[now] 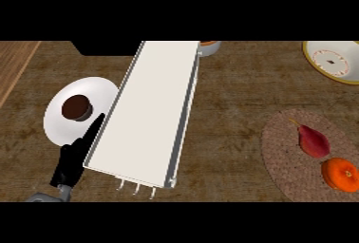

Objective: Pick the pear from the placemat and place it in the tiered shelf

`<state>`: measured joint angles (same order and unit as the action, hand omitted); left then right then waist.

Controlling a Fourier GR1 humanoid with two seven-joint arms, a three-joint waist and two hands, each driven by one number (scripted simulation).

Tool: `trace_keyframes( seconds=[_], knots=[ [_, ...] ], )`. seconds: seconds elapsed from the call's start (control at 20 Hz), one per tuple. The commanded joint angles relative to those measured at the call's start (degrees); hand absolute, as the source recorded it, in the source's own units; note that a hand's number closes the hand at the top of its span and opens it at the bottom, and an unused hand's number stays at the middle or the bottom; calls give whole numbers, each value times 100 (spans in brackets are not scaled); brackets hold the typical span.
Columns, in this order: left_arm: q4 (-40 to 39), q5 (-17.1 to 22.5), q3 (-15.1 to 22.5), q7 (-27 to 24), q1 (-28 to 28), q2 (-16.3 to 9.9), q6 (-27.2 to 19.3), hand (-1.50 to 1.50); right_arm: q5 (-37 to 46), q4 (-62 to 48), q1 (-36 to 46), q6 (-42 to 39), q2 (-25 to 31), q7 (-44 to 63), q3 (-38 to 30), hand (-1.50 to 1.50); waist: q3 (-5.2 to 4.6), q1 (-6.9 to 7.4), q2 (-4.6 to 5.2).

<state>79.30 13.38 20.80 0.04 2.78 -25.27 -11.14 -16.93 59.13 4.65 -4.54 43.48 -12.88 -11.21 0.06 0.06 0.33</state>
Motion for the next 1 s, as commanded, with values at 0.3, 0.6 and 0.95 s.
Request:
trace_keyframes(
  seconds=[0.3,0.6,0.95],
  knots=[
    [-401,-73,-118,-153,35,81,286,0,336,1282,330,-1189,652,1772,1007,-150,-28,-41,-56],
    [-292,-26,-137,-61,125,68,351,0,2183,1702,698,-813,1803,2868,1861,-150,-41,155,-37],
    [-520,-269,-142,-218,125,287,316,0,3276,2117,1696,-771,837,4782,2768,-150,-11,110,-19]
  ],
)
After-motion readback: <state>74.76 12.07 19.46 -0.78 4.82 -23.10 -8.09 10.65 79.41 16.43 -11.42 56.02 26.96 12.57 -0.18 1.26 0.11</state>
